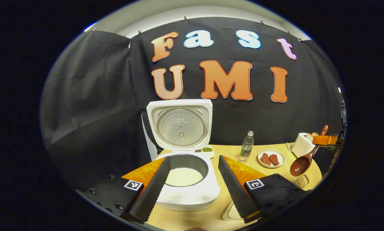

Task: Close the left gripper, press the button to open the rice cooker; take a wooden spoon from the chopstick holder with the right hand, scoop a spoonful of rice and pour it into the rice cooker, then put the wooden spoon back into the chopstick holder.

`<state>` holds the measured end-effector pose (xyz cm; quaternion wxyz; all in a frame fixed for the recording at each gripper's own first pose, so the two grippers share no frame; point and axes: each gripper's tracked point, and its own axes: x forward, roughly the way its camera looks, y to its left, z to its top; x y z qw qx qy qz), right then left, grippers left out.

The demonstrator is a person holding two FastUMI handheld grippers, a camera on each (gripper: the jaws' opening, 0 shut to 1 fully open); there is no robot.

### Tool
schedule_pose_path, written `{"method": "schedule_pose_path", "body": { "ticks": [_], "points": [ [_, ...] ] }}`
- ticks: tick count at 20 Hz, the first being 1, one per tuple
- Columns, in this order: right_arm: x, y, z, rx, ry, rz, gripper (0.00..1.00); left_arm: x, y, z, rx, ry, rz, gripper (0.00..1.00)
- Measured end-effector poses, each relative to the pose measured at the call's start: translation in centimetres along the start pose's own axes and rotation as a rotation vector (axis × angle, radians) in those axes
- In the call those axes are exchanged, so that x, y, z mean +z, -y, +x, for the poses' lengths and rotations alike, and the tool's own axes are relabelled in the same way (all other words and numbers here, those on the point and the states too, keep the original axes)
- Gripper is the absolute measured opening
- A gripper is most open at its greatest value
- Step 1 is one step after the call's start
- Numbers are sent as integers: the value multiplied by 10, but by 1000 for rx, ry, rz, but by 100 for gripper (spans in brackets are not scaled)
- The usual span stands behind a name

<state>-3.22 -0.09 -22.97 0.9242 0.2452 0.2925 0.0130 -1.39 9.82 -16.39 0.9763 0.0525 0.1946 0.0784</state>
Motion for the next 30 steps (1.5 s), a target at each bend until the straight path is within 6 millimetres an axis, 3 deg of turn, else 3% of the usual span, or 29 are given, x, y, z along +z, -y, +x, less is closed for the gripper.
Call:
{"method": "schedule_pose_path", "body": {
  "ticks": [5, 10, 16, 18, 21, 25, 26, 27, 29, 30],
  "points": [
    [-6, 72, -22, -129, 20, -8, 10, 7, 21, 5, -11, 1, -14, 100],
    [-47, 116, -23, -168, -27, 28, 10, 16, 32, 4, -10, 15, -7, 100],
    [-75, 131, -11, -183, -45, 37, 11, 21, 28, 6, 11, 17, -2, 100],
    [-95, 134, -11, -197, -78, 51, 13, 27, 20, 9, 24, 18, -20, 100],
    [-101, 138, -9, -220, -74, 69, 13, 44, 5, 19, 33, 25, -71, 100],
    [-119, 145, -16, -247, -141, 105, 21, 80, -16, 43, 33, 41, -146, 96],
    [-120, 149, -21, -271, -160, 112, 24, 89, -20, 50, 31, 45, -155, 100],
    [-123, 153, -26, -292, -185, 114, 27, 97, -24, 58, 32, 46, -157, 96],
    [-120, 158, -34, -313, -201, 122, 41, 118, -23, 79, 23, 34, -143, 96],
    [-113, 158, -40, -324, -184, 115, 57, 126, -29, 92, 26, 16, -128, 96]
  ]
}}
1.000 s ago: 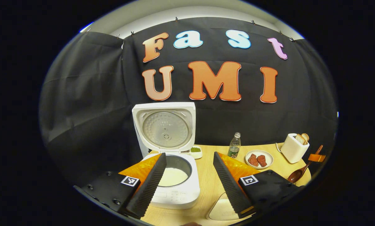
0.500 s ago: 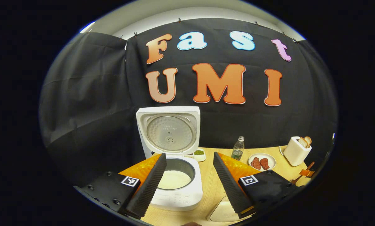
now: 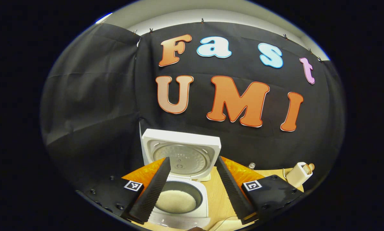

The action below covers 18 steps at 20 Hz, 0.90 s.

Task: Close the left gripper, press the button to open the rice cooker; take a wooden spoon from the chopstick holder with the right hand, scoop a spoonful of rice and pour it into the rice cooker, then put the wooden spoon back into the chopstick holder.

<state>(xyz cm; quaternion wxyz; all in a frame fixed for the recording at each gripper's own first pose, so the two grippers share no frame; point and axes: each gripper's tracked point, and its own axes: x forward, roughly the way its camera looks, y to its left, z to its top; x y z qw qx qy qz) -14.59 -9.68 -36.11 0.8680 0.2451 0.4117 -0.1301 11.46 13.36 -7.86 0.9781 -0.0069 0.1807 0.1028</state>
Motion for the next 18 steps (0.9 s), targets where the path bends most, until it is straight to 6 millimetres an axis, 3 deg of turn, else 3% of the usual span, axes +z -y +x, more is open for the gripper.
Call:
{"method": "schedule_pose_path", "body": {
  "ticks": [1, 2, 5, 9, 11, 14, 16, 18],
  "points": [
    [9, 2, -6, -15, 26, -10, 55, 10, -3, 16, 5, -10, 13, 96],
    [17, 5, -15, -30, 47, -28, 75, 24, -7, 35, 16, -12, 21, 98],
    [47, 5, -42, -78, 123, -96, 85, 39, -17, 97, 32, -64, 51, 97],
    [70, -15, -77, -84, 196, -123, 87, 13, -21, 168, 17, -200, 104, 96],
    [75, -21, -88, -86, 220, -128, 87, 7, -23, 182, 22, -234, 133, 96],
    [69, -33, -90, -76, 218, -137, 87, -12, -14, 175, -34, -330, 119, 96],
    [65, -42, -86, -59, 203, -148, 87, -47, -18, 161, -28, -484, 91, 96],
    [64, -55, -82, -25, 192, -160, 87, -81, -26, 128, 5, -599, 83, 100]
  ]
}}
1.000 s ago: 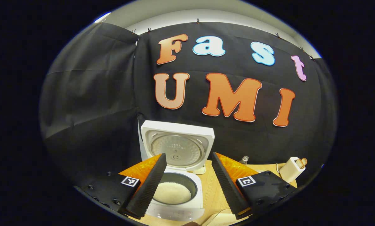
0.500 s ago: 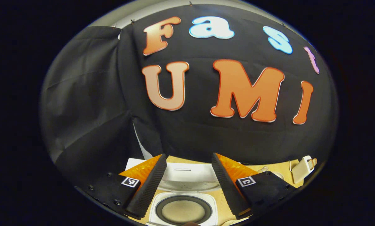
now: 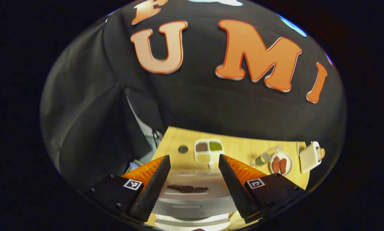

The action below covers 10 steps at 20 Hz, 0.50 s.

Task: Close the left gripper, press the button to open the rice cooker; take a wooden spoon from the chopstick holder with the right hand, scoop a spoonful of rice and pour it into the rice cooker, then put the wooden spoon back into the chopstick holder.

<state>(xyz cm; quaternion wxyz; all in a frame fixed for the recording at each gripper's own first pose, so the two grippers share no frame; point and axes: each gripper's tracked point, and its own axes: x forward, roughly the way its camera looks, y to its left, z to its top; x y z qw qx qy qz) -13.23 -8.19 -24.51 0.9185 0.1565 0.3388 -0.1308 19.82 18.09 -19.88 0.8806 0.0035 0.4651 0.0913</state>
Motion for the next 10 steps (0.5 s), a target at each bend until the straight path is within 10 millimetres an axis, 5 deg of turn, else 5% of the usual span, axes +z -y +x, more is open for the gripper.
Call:
{"method": "schedule_pose_path", "body": {
  "ticks": [6, 10],
  "points": [
    [-2, -32, 18, 94, -31, -36, 87, -99, 1, -13, 5, -208, -6, 96],
    [-7, -47, 22, 135, -51, -62, 87, -172, -2, 8, 22, -405, -42, 100]
  ]
}}
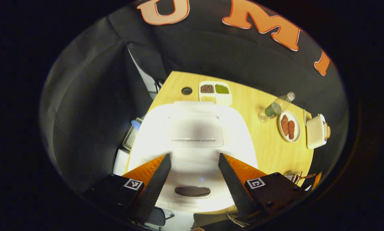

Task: Close the left gripper, press the button to open the rice cooker; take a wooden spoon from the chopstick holder with the right hand, scoop a spoonful of rice and pour it into the rice cooker, then put the wooden spoon back into the chopstick holder.

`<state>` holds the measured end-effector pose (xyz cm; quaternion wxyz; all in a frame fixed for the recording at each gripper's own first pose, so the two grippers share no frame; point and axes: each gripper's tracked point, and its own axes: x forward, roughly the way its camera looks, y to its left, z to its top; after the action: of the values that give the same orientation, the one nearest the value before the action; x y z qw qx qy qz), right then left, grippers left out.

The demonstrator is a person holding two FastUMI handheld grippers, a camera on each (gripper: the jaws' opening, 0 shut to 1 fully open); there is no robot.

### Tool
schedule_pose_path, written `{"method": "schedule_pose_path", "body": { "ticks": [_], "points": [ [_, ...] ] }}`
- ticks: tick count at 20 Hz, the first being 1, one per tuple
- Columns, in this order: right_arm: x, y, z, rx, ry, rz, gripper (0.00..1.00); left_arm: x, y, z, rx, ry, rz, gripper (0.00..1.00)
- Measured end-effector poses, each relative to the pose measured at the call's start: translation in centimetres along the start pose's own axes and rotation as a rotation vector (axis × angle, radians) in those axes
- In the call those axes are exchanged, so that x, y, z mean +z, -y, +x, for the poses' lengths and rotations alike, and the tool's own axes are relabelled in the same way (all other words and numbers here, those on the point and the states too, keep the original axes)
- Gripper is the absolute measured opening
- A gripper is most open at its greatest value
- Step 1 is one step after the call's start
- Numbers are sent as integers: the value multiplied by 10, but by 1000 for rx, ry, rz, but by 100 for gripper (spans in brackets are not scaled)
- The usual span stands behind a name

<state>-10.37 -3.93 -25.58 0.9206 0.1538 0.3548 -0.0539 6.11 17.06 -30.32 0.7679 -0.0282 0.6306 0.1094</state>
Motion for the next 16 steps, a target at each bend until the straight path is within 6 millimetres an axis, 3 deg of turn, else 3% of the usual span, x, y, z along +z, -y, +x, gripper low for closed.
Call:
{"method": "schedule_pose_path", "body": {
  "ticks": [1, 2, 3, 4, 8, 11, 14, 16],
  "points": [
    [-1, -3, 1, 7, -2, -8, 87, -13, 0, 13, -3, -59, -19, 96],
    [-2, -4, 0, 11, -6, -14, 87, -4, 3, 16, -1, -18, -27, 100],
    [-2, -6, 1, 17, -12, -17, 87, -11, 2, 24, 1, -47, -34, 100],
    [-2, -7, -1, 22, -14, -20, 87, -9, 5, 15, 2, -43, -36, 100],
    [8, -19, -2, 52, 19, -30, 87, -7, 9, 11, 0, 33, -8, 100],
    [19, -34, 2, 83, 43, -67, 87, -1, 14, 8, -2, 252, 20, 99],
    [35, -47, 10, 96, 82, -129, 87, -11, 11, -15, -18, 428, -1, 99],
    [58, -59, 15, 92, 155, -155, 87, -5, 11, -48, -20, 574, -33, 100]
  ]
}}
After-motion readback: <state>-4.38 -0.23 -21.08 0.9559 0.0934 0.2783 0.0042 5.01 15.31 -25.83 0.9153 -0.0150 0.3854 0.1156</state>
